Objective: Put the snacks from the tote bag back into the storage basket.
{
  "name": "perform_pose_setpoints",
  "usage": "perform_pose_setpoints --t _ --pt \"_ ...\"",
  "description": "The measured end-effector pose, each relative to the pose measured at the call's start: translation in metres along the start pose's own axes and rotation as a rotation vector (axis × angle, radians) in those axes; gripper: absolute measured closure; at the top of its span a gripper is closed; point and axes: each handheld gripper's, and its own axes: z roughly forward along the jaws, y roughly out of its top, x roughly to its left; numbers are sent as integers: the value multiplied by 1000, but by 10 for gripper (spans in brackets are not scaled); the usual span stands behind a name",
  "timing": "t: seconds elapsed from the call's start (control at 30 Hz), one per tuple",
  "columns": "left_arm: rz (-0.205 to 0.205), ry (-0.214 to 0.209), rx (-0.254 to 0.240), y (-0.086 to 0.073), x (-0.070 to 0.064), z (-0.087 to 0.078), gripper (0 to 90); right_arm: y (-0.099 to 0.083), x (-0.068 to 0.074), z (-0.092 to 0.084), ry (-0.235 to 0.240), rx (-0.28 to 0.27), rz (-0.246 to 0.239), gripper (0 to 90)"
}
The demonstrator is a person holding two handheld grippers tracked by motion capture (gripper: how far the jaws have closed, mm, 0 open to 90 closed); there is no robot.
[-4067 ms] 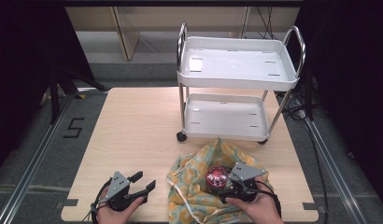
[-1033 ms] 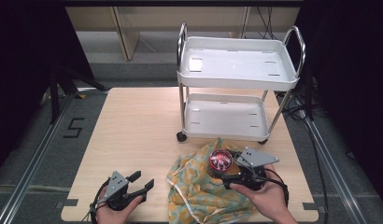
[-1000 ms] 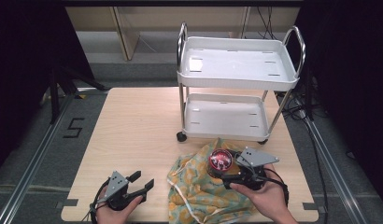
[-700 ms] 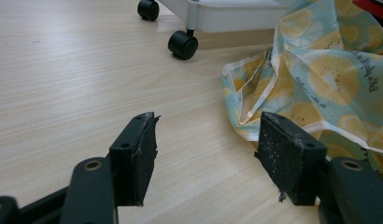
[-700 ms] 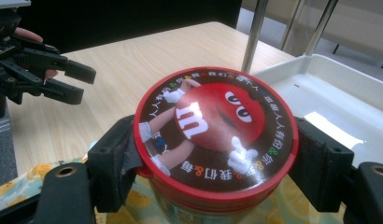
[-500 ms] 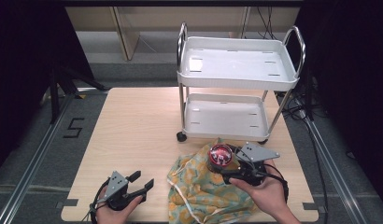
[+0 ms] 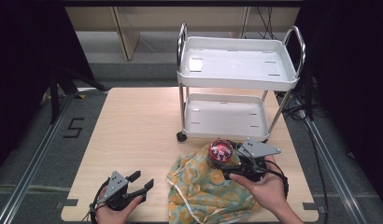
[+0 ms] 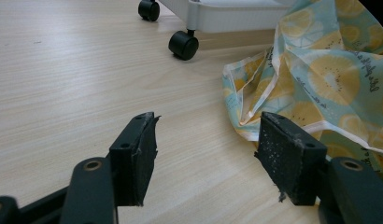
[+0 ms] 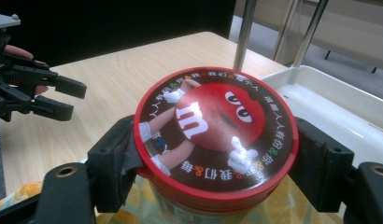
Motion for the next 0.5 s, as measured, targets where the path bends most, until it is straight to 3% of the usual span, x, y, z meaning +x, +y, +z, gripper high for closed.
perform_pose_setpoints --t 0.17,0.2,0.27,0.5 --pt "0 -1 -1 0 0 0 370 2 -3 1 -13 -13 -2 261" --pt "1 -1 -1 0 0 0 370 1 -2 2 -4 -6 29 261" --pt "0 -1 -1 0 0 0 370 2 -5 2 -8 -15 6 261" --pt "0 1 1 0 0 0 370 4 -7 4 -22 -19 14 261"
